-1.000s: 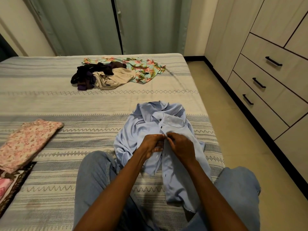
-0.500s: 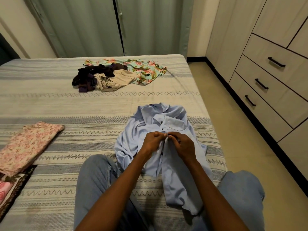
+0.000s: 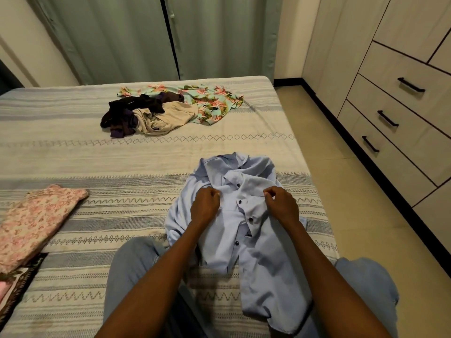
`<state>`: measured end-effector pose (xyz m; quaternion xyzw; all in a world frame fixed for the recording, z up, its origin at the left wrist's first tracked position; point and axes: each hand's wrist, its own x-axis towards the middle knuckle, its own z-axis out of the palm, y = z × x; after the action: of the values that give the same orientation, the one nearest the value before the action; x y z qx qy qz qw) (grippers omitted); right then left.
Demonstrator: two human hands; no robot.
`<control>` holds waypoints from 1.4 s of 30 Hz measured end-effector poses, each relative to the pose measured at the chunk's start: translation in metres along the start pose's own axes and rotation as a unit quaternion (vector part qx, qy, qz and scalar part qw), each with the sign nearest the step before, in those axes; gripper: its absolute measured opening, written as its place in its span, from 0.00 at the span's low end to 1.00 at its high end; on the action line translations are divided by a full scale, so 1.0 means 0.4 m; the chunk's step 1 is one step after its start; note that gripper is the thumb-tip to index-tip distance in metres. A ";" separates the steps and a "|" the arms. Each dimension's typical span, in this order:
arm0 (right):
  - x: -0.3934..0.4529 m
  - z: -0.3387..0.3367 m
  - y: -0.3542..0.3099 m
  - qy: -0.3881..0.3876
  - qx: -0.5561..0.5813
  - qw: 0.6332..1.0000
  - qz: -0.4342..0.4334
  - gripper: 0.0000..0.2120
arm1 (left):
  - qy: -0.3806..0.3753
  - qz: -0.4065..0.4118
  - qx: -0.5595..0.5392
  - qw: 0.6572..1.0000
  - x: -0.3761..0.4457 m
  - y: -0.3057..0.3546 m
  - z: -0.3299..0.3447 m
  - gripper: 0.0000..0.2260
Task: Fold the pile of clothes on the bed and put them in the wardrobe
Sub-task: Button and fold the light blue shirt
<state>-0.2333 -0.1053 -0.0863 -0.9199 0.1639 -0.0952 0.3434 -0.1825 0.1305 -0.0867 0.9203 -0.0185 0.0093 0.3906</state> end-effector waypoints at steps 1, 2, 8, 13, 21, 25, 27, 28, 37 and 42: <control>0.025 0.004 -0.005 -0.003 -0.011 1.000 -0.001 0.09 | 0.002 0.001 0.002 1.000 0.021 0.005 -0.003 0.11; 0.051 0.007 -0.009 -0.006 -0.018 1.000 -0.003 0.10 | 0.007 0.004 0.005 1.000 0.039 0.014 -0.009 0.07; 0.259 0.021 -0.053 -0.025 -0.051 0.998 -0.007 0.14 | 0.015 0.020 0.066 0.998 0.214 0.093 -0.033 0.14; 0.427 0.052 -0.065 -0.053 -0.106 0.993 -0.025 0.16 | -0.029 0.043 0.212 0.976 0.372 0.127 -0.020 0.17; 0.528 0.117 -0.042 -0.249 -0.204 0.947 0.000 0.20 | -0.176 0.008 0.386 0.906 0.477 0.091 -0.018 0.21; 0.521 0.099 -0.054 -0.294 -0.269 0.917 -0.014 0.15 | -0.202 -0.016 0.405 0.892 0.453 0.048 -0.029 0.22; 0.510 0.085 -0.064 -0.271 -0.276 0.921 -0.035 0.12 | -0.163 -0.003 0.372 0.914 0.436 0.035 -0.038 0.16; 0.501 0.075 -0.069 -0.251 -0.274 0.927 -0.047 0.13 | -0.138 0.002 0.348 0.927 0.426 0.037 -0.046 0.15; 0.437 -0.073 -0.173 0.015 -0.068 0.994 -0.089 0.13 | 0.063 0.029 0.050 0.996 0.372 0.152 -0.173 0.15; 0.412 -0.214 -0.325 0.144 0.044 0.986 -0.067 0.14 | 0.176 0.075 -0.053 0.980 0.364 0.274 -0.277 0.12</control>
<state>-0.0744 -0.1247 0.0743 -0.8892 0.1457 -0.2568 0.3495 -0.0420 0.1301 0.0737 0.8785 -0.0193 0.1993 0.4338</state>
